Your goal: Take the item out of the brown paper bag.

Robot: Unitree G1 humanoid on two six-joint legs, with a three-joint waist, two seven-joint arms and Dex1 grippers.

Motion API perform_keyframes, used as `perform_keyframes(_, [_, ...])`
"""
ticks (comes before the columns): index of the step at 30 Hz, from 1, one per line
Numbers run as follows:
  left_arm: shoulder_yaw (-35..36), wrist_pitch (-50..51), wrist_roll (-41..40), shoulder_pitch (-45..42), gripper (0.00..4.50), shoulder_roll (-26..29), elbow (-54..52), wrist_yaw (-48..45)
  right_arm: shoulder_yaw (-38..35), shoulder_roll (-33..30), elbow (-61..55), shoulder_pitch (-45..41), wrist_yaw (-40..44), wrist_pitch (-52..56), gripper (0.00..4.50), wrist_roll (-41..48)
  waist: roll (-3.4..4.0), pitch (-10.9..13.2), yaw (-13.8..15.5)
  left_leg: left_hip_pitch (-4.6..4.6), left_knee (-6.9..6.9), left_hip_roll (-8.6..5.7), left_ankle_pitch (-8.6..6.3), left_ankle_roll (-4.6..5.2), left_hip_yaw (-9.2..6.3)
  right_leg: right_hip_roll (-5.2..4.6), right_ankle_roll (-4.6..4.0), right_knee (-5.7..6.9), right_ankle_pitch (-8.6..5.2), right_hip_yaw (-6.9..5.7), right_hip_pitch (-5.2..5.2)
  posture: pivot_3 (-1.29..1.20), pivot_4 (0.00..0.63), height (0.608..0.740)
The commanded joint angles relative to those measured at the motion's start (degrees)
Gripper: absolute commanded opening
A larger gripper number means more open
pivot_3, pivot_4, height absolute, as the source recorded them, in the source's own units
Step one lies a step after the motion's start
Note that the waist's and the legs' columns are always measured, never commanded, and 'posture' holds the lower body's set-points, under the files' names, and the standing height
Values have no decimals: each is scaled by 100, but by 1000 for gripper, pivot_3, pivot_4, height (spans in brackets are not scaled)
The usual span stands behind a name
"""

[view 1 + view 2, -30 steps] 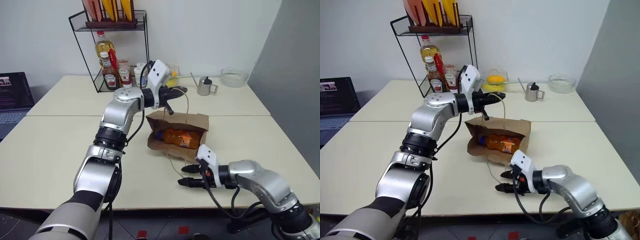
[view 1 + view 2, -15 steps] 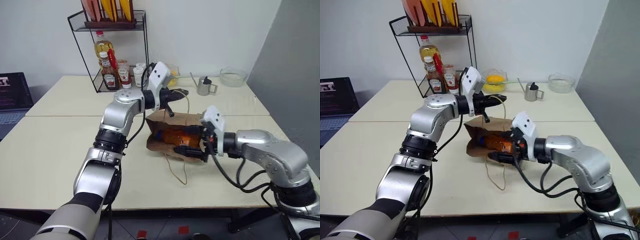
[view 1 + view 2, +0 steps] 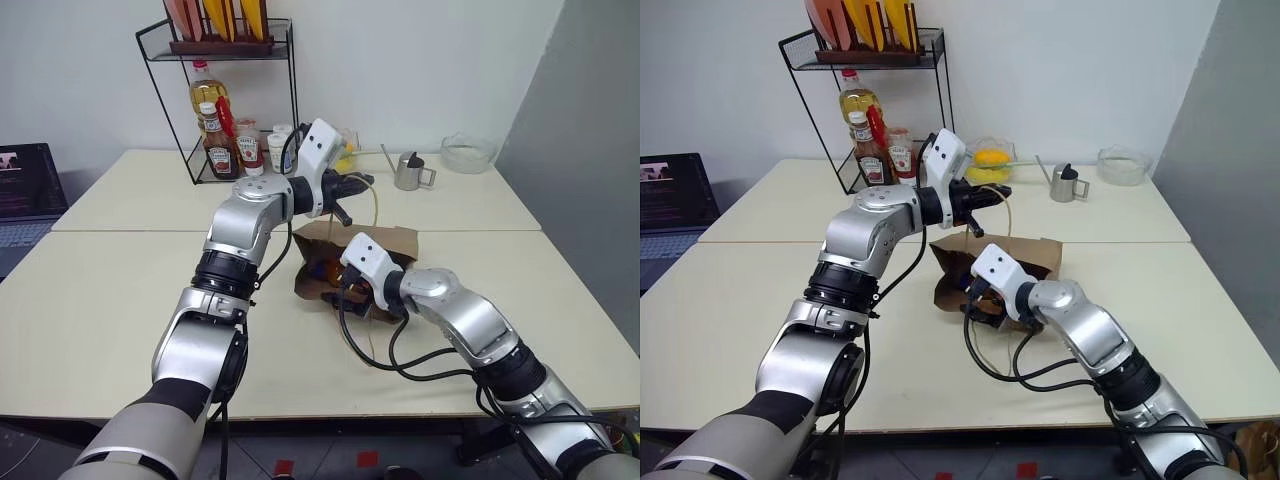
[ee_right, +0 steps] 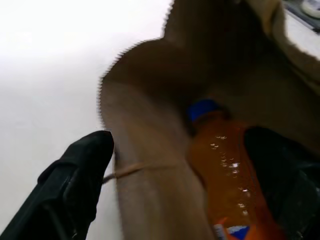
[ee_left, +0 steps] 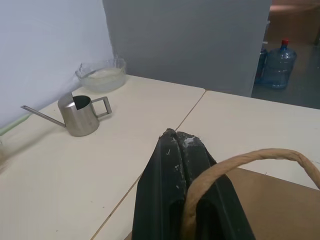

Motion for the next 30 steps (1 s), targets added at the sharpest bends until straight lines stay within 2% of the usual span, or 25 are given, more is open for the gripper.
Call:
perform_keyframes(1, [97, -36, -63, -97, 0, -16, -247, 12, -204, 178, -24, -187, -14, -161, 4487, -80, 0, 0, -2, 0, 0, 0, 0, 0, 0, 0, 0, 0, 0, 0, 0, 0, 150, 740])
perform_keyframes(5, [115, -28, -86, -79, 0, -34, -278, 29, -247, 226, 302, -265, -96, -224, 4487, -316, 0, 0, 0, 1, 0, 0, 0, 0, 0, 0, -1, 1, 0, 0, 0, 0, 150, 740])
perform_keyframes(11, [82, -39, -93, 17, 0, -85, -364, 51, 172, 121, 1365, -232, -193, -1106, 4487, -1183, 0, 0, -9, 1, -1, 0, 0, 0, 2, -1, -1, 0, 0, 1, 0, 0, 150, 740])
perform_keyframes(15, [85, -1, -92, 27, 0, -96, -394, 46, 216, 152, 1728, -317, -159, -1395, 4487, -1527, 0, 0, -24, 1, -1, 0, 0, 0, 2, -1, -1, 2, 1, 1, -1, 0, 150, 740])
perform_keyframes(19, [87, 28, -94, 14, 0, -112, -423, 60, 588, 42, 2114, -557, -140, -1815, 4487, -2214, 0, 0, -26, 2, 0, -1, 0, 0, 1, -1, -1, 3, 1, 1, 0, 0, 150, 740])
perform_keyframes(24, [82, 64, -103, 26, 0, -121, -474, 65, 1129, -94, 2402, -819, 106, -2108, 4487, -3035, 0, 0, -30, 2, -1, -1, 0, 0, 1, -1, -1, 3, 1, 0, -1, 0, 150, 740])
perform_keyframes(30, [98, 125, -118, 31, 0, -118, -535, 82, 1252, -219, 2499, -728, 562, -2104, 4487, -3476, 0, 0, -11, 2, 0, -3, 0, -1, -1, -4, -1, 3, 1, -1, 0, 0, 150, 740])
